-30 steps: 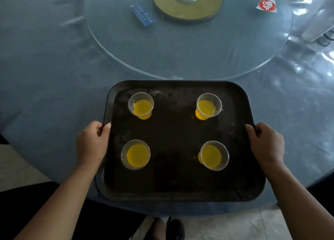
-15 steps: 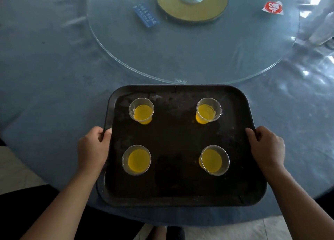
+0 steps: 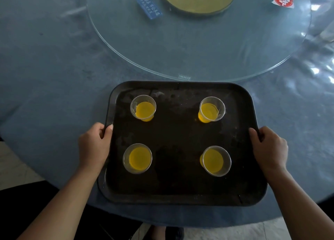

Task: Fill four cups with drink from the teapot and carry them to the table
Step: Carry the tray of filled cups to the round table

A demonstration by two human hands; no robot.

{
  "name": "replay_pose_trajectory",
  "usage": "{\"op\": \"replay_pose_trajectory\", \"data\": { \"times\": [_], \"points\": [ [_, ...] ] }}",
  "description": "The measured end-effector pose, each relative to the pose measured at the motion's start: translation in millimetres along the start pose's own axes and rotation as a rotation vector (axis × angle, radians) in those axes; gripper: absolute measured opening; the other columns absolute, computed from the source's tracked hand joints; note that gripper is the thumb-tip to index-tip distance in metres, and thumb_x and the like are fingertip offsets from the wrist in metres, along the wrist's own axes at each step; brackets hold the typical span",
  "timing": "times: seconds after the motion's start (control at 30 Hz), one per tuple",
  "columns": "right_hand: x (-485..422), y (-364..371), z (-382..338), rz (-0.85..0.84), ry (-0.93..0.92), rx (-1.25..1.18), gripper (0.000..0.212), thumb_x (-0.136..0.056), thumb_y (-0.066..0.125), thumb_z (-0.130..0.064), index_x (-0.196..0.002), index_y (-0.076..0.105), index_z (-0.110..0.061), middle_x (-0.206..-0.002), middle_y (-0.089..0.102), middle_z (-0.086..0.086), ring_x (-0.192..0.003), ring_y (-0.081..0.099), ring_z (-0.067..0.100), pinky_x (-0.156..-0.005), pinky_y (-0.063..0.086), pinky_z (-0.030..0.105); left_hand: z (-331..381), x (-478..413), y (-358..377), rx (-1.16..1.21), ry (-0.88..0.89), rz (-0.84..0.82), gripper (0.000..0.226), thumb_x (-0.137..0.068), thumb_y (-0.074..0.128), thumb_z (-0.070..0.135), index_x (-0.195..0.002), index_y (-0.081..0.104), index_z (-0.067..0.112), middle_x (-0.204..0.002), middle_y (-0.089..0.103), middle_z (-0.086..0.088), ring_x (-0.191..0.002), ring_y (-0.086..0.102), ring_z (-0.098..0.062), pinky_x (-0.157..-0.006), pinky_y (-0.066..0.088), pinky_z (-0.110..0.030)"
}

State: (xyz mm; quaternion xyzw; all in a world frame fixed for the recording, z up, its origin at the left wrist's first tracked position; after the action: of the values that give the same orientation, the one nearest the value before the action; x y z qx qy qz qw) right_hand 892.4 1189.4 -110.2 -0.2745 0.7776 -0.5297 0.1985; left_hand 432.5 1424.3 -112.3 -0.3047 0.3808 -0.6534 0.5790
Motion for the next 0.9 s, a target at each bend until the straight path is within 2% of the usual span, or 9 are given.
{"op": "replay_pose_trajectory", "data": {
  "times": [0.1,0.3,0.4,0.5,0.7,0.9],
  "points": [
    [2,0,2,0.007,0.009,0.016,0.039,-0.097,0.058,-0.038,-0.066,0.053,-0.014,-0.053,0.05,-0.002,-0.048,0.045,0.011,-0.051,0.029,0.025,0,0,1,-0.003,0.003,0.004,0.035,-0.102,0.064,0.023,-0.072,0.053,0.008,-0.056,0.052,-0.005,-0.049,0.046,-0.021,-0.046,0.031,-0.027],
    [5,0,1,0.027,0.011,0.036,0.039,-0.096,0.058,-0.037,-0.064,0.05,-0.016,-0.051,0.048,-0.003,-0.045,0.044,0.01,-0.051,0.025,0.018,2,0,1,-0.011,0.015,0.008,0.036,-0.102,0.064,0.025,-0.072,0.055,0.007,-0.055,0.053,-0.006,-0.048,0.048,-0.024,-0.047,0.033,-0.032],
    [5,1,2,0.012,0.012,0.032,0.04,-0.097,0.056,-0.039,-0.066,0.051,-0.015,-0.052,0.05,0.0,-0.046,0.047,0.015,-0.051,0.032,0.024,1,0,2,-0.016,0.024,0.013,0.036,-0.102,0.063,0.025,-0.072,0.054,0.008,-0.055,0.051,-0.003,-0.048,0.046,-0.02,-0.046,0.032,-0.029],
    [5,2,1,0.001,0.017,0.029,0.04,-0.097,0.055,-0.04,-0.066,0.05,-0.016,-0.054,0.052,0.001,-0.047,0.05,0.017,-0.055,0.039,0.03,0,0,3,-0.029,0.019,0.013,0.036,-0.103,0.062,0.026,-0.073,0.054,0.008,-0.056,0.051,-0.004,-0.049,0.048,-0.025,-0.047,0.033,-0.032],
    [8,2,3,0.015,0.028,0.028,0.041,-0.097,0.056,-0.039,-0.064,0.048,-0.016,-0.052,0.05,0.001,-0.046,0.047,0.017,-0.054,0.036,0.029,1,3,3,-0.047,0.028,0.02,0.036,-0.102,0.063,0.025,-0.071,0.049,0.014,-0.053,0.043,0.005,-0.047,0.04,-0.008,-0.045,0.026,-0.024],
    [13,2,7,0.02,0.014,0.042,0.041,-0.096,0.056,-0.04,-0.062,0.045,-0.019,-0.05,0.048,-0.002,-0.044,0.046,0.015,-0.05,0.032,0.024,-5,6,4,-0.04,0.01,0.004,0.036,-0.103,0.061,0.027,-0.073,0.053,0.009,-0.055,0.052,-0.006,-0.049,0.048,-0.027,-0.048,0.035,-0.034]
  ]
}}
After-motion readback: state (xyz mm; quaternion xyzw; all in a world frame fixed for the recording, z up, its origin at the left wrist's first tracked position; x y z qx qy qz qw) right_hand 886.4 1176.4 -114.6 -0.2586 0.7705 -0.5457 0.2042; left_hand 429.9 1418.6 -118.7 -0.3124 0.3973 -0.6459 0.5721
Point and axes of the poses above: each hand's wrist, its own x-axis away from the middle knuckle, its own y-axis out of the palm, z = x × y, the point moved 6 cm from there along -x, towards the middle knuckle
